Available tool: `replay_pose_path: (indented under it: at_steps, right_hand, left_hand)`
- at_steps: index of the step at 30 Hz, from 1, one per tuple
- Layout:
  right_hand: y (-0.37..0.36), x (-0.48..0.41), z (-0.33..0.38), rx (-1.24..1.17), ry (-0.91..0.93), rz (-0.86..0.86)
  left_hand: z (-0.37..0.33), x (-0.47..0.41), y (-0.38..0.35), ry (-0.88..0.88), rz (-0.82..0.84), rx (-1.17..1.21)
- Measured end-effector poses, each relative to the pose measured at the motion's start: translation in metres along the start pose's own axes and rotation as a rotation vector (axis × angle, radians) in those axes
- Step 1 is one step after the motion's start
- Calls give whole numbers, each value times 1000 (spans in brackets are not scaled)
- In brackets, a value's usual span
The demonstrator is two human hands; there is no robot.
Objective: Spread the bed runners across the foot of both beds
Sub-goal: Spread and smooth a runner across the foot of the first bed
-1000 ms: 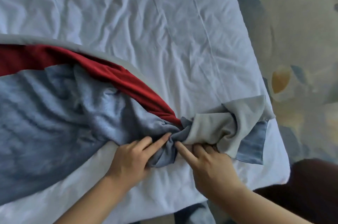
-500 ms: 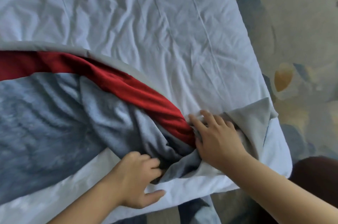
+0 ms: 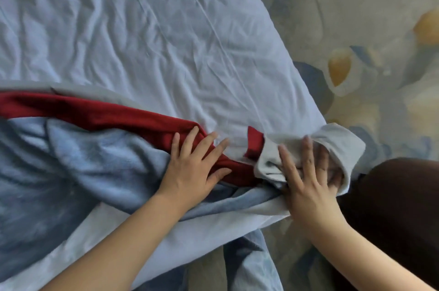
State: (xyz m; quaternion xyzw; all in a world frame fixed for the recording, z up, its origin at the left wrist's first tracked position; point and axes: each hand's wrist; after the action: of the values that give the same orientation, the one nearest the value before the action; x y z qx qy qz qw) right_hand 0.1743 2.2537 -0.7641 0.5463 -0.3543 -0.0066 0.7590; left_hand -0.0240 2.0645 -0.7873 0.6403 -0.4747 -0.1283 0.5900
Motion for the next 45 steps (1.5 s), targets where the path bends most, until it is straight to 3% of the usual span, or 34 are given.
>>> replay_pose_path:
  at_steps: [3,6,8,11,13,15,17,18,20,24,29,32,34,37,41,42,43,45]
  right_hand:
    - [-17,15,-27,-98,-273,39]
    - [-26,24,-29,-452,-564,98]
    - [-22,27,-22,-746,-620,-16]
    - [-2,31,-9,-966,-599,-394]
    - [20,27,7,-784,-451,-549]
    - [38,18,29,-492,4,-614]
    - [45,1,59,-406,425,-428]
    - [48,-10,73,-443,507,-235]
    - [43,-32,88,-444,428,63]
    - [26,-56,68,-210,124,218]
    - [24,-52,35,-30,-85,171]
    - [49,-65,10,63,-202,158]
    - [78,-79,-2,57,-194,106]
    - [124,-111,-11,-28,-98,-191]
    - [176,-166,-6,-140,-24,-626]
    - [180,-175,2,-159,-12,-688]
    - [179,-182,12,-159,15,-723]
    - [160,-186,35,-127,128,-686]
  left_hand:
    - [-3,-2,-2,22,-17,64]
    - [-11,-7,-2,51,-22,88]
    - [-16,-11,0,82,-18,105]
    - [-19,-15,2,123,-22,145]
    - [-22,-15,4,133,-29,167]
    - [-25,-13,5,128,-38,186]
    - [-26,-12,5,134,-47,201]
    - [-26,-11,4,143,-50,203]
    - [-24,-10,3,149,-63,236]
    - [-25,-8,4,148,-71,238]
    - [-22,-14,8,113,-33,199]
    - [-14,-22,22,192,-62,297]
    - [-8,-34,39,282,-98,387]
    - [0,-64,76,328,-252,496]
    - [13,-118,118,247,-717,370]
    - [13,-129,122,250,-768,292]
    - [12,-137,119,254,-750,198]
    - [8,-143,98,234,-552,-18]
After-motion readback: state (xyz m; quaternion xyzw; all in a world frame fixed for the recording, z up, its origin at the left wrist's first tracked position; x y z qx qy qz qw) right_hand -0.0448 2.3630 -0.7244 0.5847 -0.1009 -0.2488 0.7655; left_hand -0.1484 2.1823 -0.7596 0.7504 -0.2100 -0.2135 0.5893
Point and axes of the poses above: each hand's wrist, its own x-axis away from the middle knuckle, its own y-axis out of the back of the hand, z = x × y, and after that the axes turned 6 degrees about y, right-handed
